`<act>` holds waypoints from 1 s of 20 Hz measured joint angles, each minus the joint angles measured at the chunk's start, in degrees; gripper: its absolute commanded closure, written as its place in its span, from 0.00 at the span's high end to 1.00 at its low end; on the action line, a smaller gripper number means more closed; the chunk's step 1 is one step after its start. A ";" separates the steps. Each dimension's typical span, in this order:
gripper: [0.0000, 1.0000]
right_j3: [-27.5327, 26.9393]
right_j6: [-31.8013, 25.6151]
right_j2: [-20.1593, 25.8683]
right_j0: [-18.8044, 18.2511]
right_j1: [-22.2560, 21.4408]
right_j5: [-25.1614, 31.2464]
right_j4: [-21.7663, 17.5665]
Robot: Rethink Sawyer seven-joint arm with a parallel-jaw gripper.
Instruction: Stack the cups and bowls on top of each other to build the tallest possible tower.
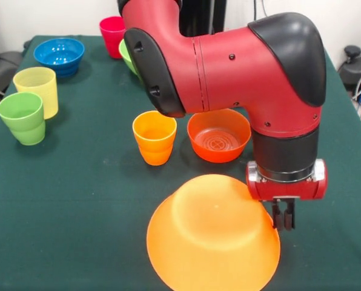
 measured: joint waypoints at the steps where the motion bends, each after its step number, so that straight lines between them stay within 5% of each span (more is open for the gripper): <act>1: 0.00 -0.34 0.00 -0.01 0.00 0.03 0.00 0.00; 20: 0.00 -5.49 0.00 -6.45 2.36 0.01 0.00 -0.21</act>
